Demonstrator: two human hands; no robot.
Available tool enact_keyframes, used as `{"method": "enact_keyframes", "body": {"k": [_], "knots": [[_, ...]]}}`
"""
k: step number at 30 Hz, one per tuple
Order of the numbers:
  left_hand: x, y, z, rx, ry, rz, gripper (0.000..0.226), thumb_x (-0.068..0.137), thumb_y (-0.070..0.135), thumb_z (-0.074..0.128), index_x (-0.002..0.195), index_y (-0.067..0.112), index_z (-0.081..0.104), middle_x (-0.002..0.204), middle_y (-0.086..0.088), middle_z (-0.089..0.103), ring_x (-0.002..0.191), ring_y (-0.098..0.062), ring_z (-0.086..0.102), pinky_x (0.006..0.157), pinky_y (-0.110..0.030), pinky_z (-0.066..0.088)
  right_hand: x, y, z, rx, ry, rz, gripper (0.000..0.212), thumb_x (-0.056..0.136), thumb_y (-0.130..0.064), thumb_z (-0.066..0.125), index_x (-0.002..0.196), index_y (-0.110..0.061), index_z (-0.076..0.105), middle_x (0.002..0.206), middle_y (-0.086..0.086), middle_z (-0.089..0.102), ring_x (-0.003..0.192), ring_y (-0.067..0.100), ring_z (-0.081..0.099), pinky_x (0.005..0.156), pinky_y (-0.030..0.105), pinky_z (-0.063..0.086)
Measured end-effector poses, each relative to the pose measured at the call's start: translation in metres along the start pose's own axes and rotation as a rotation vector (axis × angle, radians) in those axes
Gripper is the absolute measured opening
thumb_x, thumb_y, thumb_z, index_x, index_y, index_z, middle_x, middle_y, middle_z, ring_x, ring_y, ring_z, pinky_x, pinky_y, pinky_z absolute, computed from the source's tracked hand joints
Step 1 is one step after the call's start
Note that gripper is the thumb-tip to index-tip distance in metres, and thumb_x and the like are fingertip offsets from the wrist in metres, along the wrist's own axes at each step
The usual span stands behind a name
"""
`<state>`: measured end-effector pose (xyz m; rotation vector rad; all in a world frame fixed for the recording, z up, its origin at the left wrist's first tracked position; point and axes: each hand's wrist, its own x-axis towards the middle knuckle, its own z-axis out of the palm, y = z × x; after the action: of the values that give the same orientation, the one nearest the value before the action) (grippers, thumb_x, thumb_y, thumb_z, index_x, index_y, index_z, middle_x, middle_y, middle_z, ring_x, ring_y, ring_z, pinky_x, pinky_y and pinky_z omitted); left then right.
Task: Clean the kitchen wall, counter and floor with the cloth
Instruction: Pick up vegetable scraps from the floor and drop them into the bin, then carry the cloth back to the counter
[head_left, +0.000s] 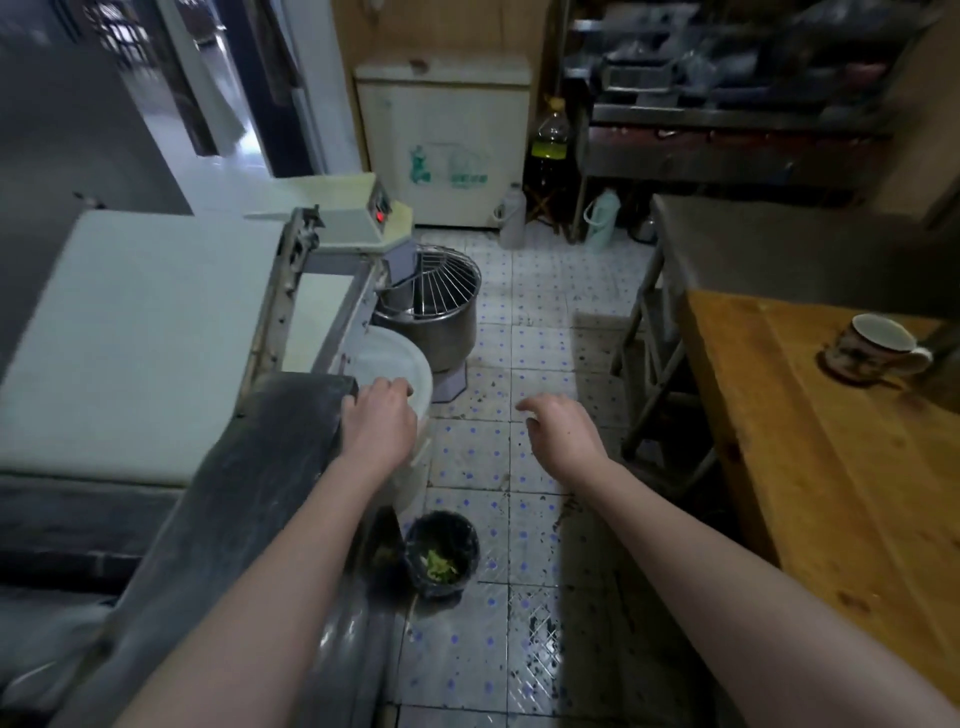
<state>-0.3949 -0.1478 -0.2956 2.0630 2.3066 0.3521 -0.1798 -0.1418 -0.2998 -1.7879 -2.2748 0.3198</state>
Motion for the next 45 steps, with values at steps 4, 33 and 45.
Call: {"method": "enact_keyframes", "body": {"k": [4, 33, 45], "knots": [[-0.004, -0.025, -0.048, 0.01, 0.059, -0.032, 0.032, 0.092, 0.015, 0.042, 0.122, 0.015, 0.054, 0.121, -0.009, 0.058, 0.111, -0.029, 0.053, 0.092, -0.042, 0.038, 0.009, -0.037, -0.026, 0.01, 0.025, -0.08, 0.035, 0.092, -0.011, 0.049, 0.125, -0.015, 0.058, 0.123, 0.007, 0.063, 0.116, 0.028, 0.055, 0.094, 0.042, 0.047], [-0.157, -0.314, -0.184, 0.189, 0.129, -0.811, 0.03, 0.092, 0.02, 0.043, 0.12, 0.016, 0.053, 0.123, -0.009, 0.055, 0.115, -0.031, 0.051, 0.093, -0.041, 0.041, 0.076, -0.382, 0.02, -0.056, -0.03, -0.996, 0.041, 0.093, -0.021, 0.05, 0.133, -0.017, 0.048, 0.14, 0.006, 0.048, 0.132, 0.028, 0.039, 0.108, 0.041, 0.03], [-0.268, -0.295, -0.171, 0.091, 0.173, -1.359, 0.037, 0.097, 0.021, 0.041, 0.132, 0.009, 0.048, 0.134, -0.013, 0.051, 0.124, -0.032, 0.046, 0.102, -0.04, 0.038, 0.047, -0.467, 0.069, -0.069, -0.245, -1.509, 0.031, 0.088, -0.023, 0.049, 0.119, -0.018, 0.052, 0.129, 0.007, 0.05, 0.122, 0.029, 0.045, 0.1, 0.038, 0.033]]}}
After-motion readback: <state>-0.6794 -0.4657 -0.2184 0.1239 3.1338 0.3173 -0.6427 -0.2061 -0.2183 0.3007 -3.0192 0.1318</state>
